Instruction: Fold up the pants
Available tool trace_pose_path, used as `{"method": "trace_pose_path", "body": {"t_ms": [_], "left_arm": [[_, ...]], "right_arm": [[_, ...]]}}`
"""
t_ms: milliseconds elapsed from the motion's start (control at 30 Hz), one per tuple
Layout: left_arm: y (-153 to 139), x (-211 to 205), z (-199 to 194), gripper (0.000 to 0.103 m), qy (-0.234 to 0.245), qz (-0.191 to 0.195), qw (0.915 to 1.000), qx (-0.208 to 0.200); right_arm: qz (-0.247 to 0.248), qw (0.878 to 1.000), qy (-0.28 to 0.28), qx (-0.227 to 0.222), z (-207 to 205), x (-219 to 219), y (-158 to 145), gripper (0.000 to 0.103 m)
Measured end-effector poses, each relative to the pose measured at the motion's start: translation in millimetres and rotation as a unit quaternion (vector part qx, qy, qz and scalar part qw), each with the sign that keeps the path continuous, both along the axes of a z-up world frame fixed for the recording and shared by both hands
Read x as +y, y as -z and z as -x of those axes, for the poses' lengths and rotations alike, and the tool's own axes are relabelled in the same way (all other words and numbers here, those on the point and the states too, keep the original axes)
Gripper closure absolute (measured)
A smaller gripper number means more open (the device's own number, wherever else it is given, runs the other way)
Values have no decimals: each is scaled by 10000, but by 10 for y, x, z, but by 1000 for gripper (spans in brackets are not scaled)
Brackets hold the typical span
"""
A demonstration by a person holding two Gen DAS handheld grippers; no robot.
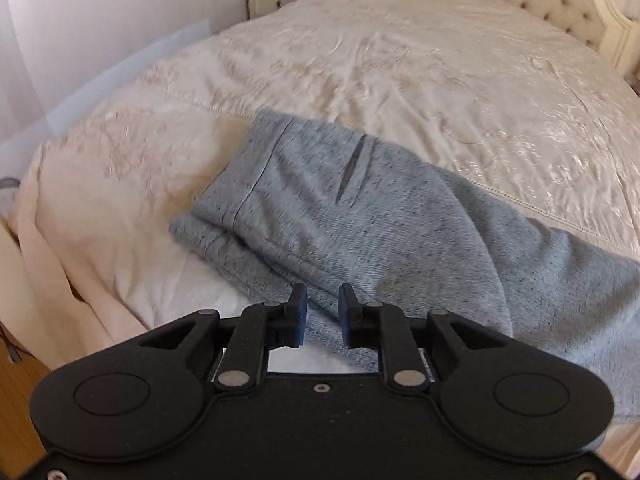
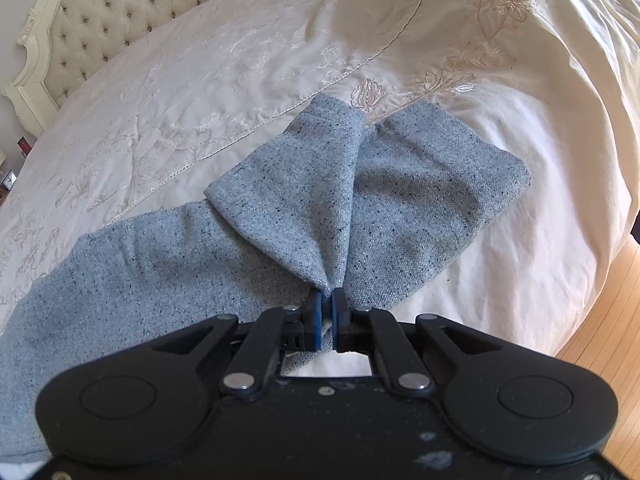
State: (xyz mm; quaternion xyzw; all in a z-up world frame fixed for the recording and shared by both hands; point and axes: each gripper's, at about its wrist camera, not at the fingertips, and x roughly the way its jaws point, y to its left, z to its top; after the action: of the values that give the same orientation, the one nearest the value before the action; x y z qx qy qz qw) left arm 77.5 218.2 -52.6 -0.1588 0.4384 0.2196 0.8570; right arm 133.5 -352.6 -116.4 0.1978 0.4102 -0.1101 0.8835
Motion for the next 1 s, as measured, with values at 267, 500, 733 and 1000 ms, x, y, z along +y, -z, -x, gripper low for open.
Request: {"method": "trace_pose_path", "body": {"t_ms": [267,500,733,1000], "left_arm": [[72,240,-82,57,-335,421,9983,-218],[198,231,-324,52,-388,542,9978,-8],[-65,278,-119,97,-753,326,9961,-332],[21,180,-158,91,-438,-295,9982,294]], "right_arm": [[-10,10000,-17,8,-9,-4,4,97],[-21,10000,-19,2,-7,1,8,97],[12,10000,-36,-74,15,11,-42,97],[-92,9998,-29,-182,73,-33,-146,97]]}}
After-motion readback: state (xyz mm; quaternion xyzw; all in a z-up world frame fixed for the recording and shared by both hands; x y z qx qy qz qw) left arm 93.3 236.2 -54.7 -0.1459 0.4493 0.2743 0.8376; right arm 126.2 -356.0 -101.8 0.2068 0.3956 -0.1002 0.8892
